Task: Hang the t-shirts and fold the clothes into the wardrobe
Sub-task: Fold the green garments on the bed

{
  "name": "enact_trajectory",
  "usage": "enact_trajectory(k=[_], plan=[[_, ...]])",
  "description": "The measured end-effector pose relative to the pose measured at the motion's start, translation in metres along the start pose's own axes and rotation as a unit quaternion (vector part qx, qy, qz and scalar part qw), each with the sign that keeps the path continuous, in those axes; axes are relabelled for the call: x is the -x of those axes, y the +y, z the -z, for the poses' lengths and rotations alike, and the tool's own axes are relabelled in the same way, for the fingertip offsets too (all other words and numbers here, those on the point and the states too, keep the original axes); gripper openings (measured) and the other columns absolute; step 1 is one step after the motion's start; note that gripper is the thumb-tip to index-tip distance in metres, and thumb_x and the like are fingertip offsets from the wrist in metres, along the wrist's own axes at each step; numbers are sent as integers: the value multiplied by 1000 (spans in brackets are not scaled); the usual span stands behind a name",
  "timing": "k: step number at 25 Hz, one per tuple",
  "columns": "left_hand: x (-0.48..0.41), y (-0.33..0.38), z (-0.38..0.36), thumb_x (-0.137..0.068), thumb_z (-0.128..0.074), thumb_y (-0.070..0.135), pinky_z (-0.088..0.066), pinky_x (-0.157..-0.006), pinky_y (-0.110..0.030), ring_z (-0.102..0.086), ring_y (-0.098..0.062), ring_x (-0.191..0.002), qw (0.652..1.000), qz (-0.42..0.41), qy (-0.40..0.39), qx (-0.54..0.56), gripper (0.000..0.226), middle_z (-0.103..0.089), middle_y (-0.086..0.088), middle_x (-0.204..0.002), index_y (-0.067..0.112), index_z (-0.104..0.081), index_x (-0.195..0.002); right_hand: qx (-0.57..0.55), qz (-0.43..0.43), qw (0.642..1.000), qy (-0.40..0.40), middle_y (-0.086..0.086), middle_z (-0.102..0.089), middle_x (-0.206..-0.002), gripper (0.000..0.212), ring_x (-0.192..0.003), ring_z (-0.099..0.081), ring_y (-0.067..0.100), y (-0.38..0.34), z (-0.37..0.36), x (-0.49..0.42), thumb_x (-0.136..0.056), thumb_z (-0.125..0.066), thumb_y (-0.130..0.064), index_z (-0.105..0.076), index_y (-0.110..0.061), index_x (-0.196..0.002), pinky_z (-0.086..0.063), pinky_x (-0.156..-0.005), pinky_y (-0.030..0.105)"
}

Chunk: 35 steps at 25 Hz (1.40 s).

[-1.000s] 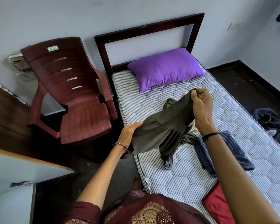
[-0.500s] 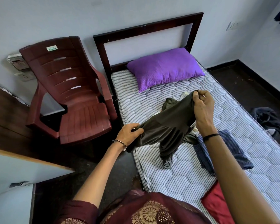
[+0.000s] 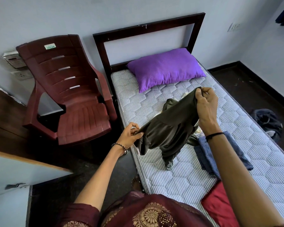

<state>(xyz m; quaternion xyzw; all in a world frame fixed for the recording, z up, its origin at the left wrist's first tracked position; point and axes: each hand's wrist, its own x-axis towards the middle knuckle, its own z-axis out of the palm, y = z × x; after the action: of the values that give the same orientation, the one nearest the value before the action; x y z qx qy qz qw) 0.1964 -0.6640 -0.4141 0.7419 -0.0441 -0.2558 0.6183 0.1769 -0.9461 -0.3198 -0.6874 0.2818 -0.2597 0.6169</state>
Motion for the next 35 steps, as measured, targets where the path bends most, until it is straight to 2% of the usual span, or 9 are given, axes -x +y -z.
enact_trajectory(k=[3, 5, 7, 11, 13, 16, 21, 26, 35], plan=[[-4, -5, 1, -87, -63, -8, -45, -70, -15, -52, 1, -67, 996, -57, -7, -75, 19, -55, 4, -75, 9, -58, -80, -9, 2, 1000, -4, -7, -62, -75, 7, -79, -57, 10, -4, -2, 2, -101, -58, -27, -61, -21, -97, -47, -76, 30], [-8, -11, 3, -81, -60, -15, -51, -77, -25, -58, 3, -75, 991, -73, 6, -115, 35, -62, -2, -81, 15, -68, -65, -17, 5, 1000, -8, -6, -61, -73, 10, -78, -55, 13, -8, -3, 3, -101, -58, -26, -60, -26, -92, -46, -76, 31], [-11, -17, 2, -80, -62, -12, -56, -78, -31, -63, -1, -82, 983, -79, 43, -161, 40, -66, -4, -89, 24, -74, -67, -24, 7, 1000, -13, -6, -60, -72, 11, -77, -53, 14, -12, -4, 5, -101, -58, -25, -59, -28, -91, -45, -75, 31], [-17, -15, -8, -87, -70, 21, -47, -91, -41, -56, -13, -100, 935, -110, 91, -325, 13, -65, 10, -97, 28, -74, -97, -25, 10, 1000, -16, -6, -61, -74, 6, -78, -55, 14, -15, -8, 7, -99, -60, -28, -61, -28, -93, -46, -77, 34], [-18, -11, -12, -83, -70, 50, -38, -100, -37, -49, -13, -114, 906, -84, 77, -409, 36, -63, 12, -110, 30, -68, -113, -32, 12, 999, -18, -2, -61, -75, 5, -79, -54, 17, -17, -11, 8, -98, -60, -28, -61, -27, -93, -46, -77, 36], [-24, -7, -24, -70, -58, 82, -32, -106, -40, -42, -14, -126, 897, -16, 25, -440, 84, -55, 9, -127, 26, -55, -133, -35, 18, 999, -30, 2, -61, -78, 5, -78, -53, 20, -20, -15, 13, -98, -61, -29, -61, -26, -94, -46, -75, 38], [-36, 4, -44, -85, -45, 76, -33, -101, -41, -47, -18, -122, 888, -42, 31, -456, 66, -61, 6, -119, 23, -63, -121, -51, 18, 998, -30, 4, -56, -76, 6, -77, -47, 23, -30, -17, 19, -98, -60, -27, -62, -23, -93, -42, -73, 39], [-45, 1, -54, -84, -45, 76, -36, -96, -41, -52, -17, -115, 875, -65, 16, -480, 61, -63, 8, -110, 26, -68, -112, -72, 20, 997, -32, -2, -59, -75, 7, -79, -51, 23, -35, -13, 23, -97, -62, -27, -63, -26, -91, -45, -78, 39], [-45, 0, -64, -85, -47, 65, -35, -85, -35, -55, -13, -103, 885, -106, 18, -453, 42, -63, 13, -97, 33, -71, -97, -121, 28, 992, -38, -4, -64, -74, 8, -79, -57, 23, -46, -11, 28, -98, -63, -19, -64, -20, -90, -48, -80, 38]])
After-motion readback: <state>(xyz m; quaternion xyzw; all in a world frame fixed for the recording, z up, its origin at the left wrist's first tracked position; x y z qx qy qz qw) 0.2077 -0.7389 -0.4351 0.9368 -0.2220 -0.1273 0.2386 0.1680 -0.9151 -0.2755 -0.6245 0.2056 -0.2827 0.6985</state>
